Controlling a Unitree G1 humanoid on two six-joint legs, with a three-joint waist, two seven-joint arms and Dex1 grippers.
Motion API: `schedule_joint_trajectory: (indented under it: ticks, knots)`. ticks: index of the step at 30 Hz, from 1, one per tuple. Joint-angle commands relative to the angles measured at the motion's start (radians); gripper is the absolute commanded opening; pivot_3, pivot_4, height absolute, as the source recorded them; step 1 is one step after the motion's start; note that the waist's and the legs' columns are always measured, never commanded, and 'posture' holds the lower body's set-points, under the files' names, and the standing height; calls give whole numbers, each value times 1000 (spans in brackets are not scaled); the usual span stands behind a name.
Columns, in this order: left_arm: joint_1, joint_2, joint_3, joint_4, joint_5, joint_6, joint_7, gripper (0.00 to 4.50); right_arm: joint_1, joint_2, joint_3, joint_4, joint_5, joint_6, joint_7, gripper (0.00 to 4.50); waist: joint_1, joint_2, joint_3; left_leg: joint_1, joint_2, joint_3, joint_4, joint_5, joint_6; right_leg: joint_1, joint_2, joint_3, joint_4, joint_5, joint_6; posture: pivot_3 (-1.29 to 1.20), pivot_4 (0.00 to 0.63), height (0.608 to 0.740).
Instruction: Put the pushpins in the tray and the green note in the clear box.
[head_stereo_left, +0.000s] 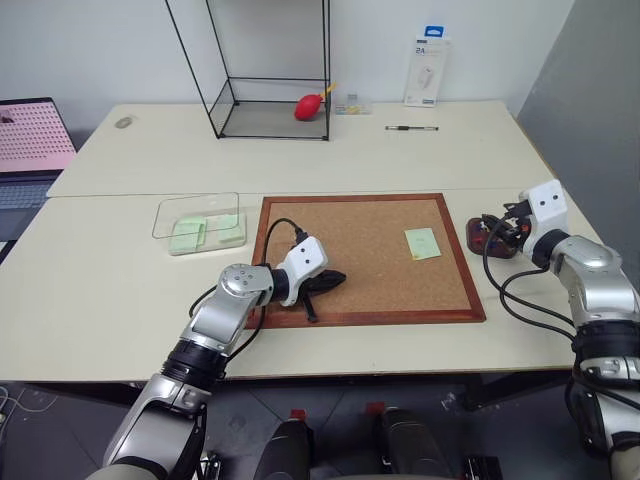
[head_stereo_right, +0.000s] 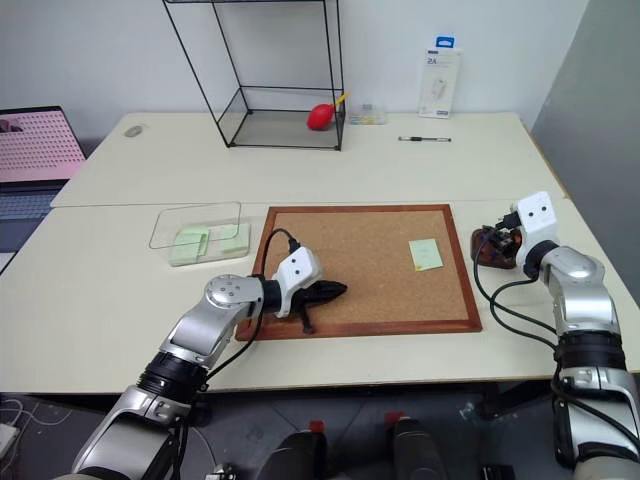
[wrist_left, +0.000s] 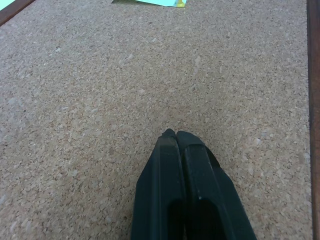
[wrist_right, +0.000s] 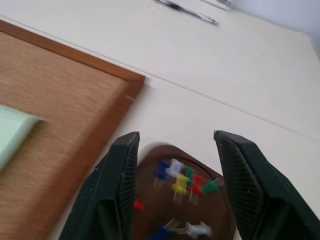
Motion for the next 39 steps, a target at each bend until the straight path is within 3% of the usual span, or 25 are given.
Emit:
schedule_joint_trajectory:
  ticks: [1, 7, 20, 23, 33, 39]
  knots:
    - [27, 18, -26, 42, 44, 28, -1, 0, 53, 19, 27, -152, 65, 86, 56, 2513, 0, 0, 0, 0, 0, 0, 0, 0, 0, 0, 0, 0, 0, 0, 0, 0, 150, 740]
    - [30, 17, -26, 37, 43, 30, 0, 0, 108, 58, 105, -249, 72, 143, 78, 2513, 0, 0, 0, 0, 0, 0, 0, 0, 0, 0, 0, 0, 1, 0, 0, 0, 150, 740]
    - [30, 18, -27, 35, 45, 33, -2, 0, 42, 126, 174, -91, -9, 55, 47, 2513, 0, 0, 0, 0, 0, 0, 0, 0, 0, 0, 0, 0, 0, 0, 0, 0, 150, 740]
    - [30, 18, -27, 36, 45, 33, -3, 0, 31, 137, 177, -66, -17, 41, 47, 2114, 0, 0, 0, 0, 0, 0, 0, 0, 0, 0, 0, 0, 0, 0, 0, 0, 150, 740]
    - [35, 23, -25, 34, 46, 33, -4, 0, 22, 133, 162, -58, 0, 41, 76, 142, 0, 0, 0, 0, 0, 0, 0, 0, 0, 0, 0, 0, 0, 0, 0, 0, 150, 740]
    - [38, 23, -26, 33, 46, 33, -6, 0, 22, 130, 143, -95, 25, 21, 107, 67, 0, 0, 0, 0, 0, 0, 0, 0, 0, 0, 0, 0, 0, 0, 0, 0, 150, 740]
